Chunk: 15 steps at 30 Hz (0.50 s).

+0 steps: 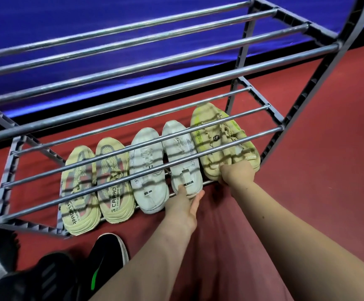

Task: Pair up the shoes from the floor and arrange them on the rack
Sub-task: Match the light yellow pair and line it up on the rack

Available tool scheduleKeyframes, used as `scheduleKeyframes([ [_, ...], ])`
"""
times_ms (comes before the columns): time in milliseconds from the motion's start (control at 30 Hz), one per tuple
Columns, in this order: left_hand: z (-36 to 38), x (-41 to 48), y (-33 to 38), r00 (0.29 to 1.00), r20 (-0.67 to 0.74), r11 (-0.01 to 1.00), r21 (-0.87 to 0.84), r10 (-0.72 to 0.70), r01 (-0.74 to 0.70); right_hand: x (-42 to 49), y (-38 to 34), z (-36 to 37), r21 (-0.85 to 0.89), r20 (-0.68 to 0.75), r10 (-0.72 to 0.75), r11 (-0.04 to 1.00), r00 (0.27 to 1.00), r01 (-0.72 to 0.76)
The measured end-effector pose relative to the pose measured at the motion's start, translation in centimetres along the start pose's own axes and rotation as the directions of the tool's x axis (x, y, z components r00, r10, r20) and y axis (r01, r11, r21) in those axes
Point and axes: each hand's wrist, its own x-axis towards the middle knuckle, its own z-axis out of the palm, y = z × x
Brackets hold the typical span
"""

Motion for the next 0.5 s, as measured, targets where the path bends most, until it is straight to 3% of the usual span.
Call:
scheduleKeyframes([
  [167,-2.9,-1.1,1.0,0.994,0.027,0.98,0.176,-0.102,0.095,-1.9,1.6,0.2,0.072,0.064,0.025,0.997,0.998,-0.029],
  [300,-6.2,-1.6,2.5,0.992,-0.051,0.971,0.208,-0.111,0.119,-5.0,2.1,1.9,0.186,0.27,0.063,0.976,0.961,-0.116],
  [400,-6.9,-1.5,4.1,0.995,-0.092,0.971,0.231,-0.033,0.053,-5.7,1.8,3.6,0.318,0.419,0.067,0.923,0.905,-0.216],
  [500,-6.7,-0.6,5.8,0.995,-0.095,0.957,0.289,0.013,0.015,-5.7,1.3,4.5,0.387,0.445,0.08,0.881,0.892,-0.272],
])
